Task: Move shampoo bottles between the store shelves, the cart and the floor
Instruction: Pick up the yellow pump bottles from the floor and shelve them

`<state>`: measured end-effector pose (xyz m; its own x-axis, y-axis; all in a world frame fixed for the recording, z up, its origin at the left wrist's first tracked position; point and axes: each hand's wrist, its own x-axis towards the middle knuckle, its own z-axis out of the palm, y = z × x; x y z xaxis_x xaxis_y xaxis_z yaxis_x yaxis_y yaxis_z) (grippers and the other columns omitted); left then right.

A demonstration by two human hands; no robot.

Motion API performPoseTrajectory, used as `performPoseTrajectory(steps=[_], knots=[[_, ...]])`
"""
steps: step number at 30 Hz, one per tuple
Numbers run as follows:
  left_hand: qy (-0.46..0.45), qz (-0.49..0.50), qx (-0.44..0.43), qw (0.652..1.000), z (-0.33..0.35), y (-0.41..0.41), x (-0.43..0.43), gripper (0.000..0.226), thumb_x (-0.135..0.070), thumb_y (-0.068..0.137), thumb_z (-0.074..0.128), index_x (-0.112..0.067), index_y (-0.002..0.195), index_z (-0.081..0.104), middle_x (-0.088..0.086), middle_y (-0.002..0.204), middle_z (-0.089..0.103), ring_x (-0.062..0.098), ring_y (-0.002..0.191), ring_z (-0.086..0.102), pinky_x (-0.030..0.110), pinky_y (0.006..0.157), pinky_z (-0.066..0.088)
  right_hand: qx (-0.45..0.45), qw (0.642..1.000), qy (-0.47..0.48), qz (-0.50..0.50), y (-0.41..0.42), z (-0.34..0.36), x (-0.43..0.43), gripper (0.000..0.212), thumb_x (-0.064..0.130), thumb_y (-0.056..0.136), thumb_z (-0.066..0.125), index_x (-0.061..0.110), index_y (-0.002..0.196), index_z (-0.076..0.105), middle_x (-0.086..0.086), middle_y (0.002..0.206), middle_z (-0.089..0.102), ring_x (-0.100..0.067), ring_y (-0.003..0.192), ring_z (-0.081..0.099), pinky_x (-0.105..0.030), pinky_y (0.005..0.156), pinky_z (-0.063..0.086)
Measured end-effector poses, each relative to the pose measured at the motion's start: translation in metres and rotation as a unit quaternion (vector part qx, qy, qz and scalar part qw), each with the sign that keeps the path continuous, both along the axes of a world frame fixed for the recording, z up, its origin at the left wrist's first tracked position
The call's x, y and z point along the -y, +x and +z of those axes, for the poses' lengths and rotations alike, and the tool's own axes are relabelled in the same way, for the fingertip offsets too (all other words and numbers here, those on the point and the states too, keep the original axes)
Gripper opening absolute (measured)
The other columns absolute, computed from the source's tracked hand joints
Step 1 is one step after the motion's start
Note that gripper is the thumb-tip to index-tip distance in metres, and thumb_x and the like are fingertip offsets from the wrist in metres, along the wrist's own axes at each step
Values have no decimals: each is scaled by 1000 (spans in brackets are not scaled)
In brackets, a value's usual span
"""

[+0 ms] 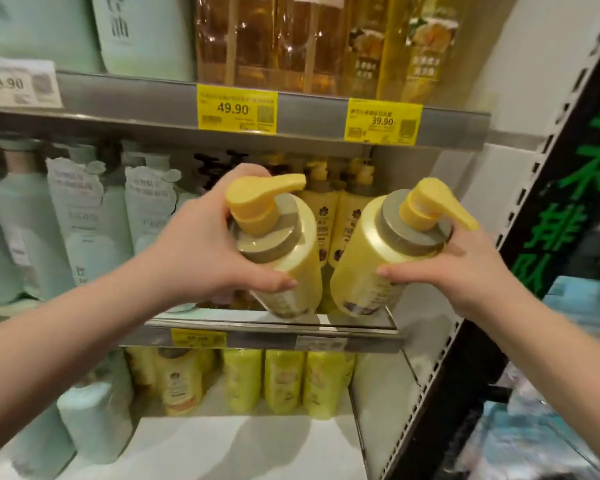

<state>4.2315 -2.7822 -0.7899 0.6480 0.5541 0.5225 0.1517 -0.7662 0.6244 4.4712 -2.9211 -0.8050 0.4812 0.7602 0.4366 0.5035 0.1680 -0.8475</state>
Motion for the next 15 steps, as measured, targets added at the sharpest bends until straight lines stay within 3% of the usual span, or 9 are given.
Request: performPoseTrajectory(steps=[2,5,11,15], knots=[[14,23,-6,1000,-6,18,-5,87,-46,41,90,-47,114,41,-19,95,61,5,87,61,21,71,48,-16,999,4,-29,5,-9,-10,96,37,28,89,23,117,59,1,112,66,-17,106,62,-45,94,50],[-7,50,3,999,-14,41,-15,84,-38,49,90,-43,116,40,-21,99,56,12,97,55,26,80,40,-66,996,1,-65,16,-20,-25,102,39,22,89,24,118,58,3,111,66,-20,105,62,-49,92,50],[-30,87,-27,995,-21,73,-32,92,-40,51,89,-35,130,41,-10,112,59,15,104,54,28,82,43,-110,989,-17,-100,28,-29,-46,96,28,31,92,27,119,53,6,113,63,-22,105,60,-50,87,52],[-39,107,-60,992,-24,92,-41,96,-44,49,87,-29,133,44,-7,114,59,16,106,55,29,83,48,-124,984,-22,-122,35,-31,-59,117,38,22,89,23,130,46,3,118,61,-24,106,60,-49,86,53]])
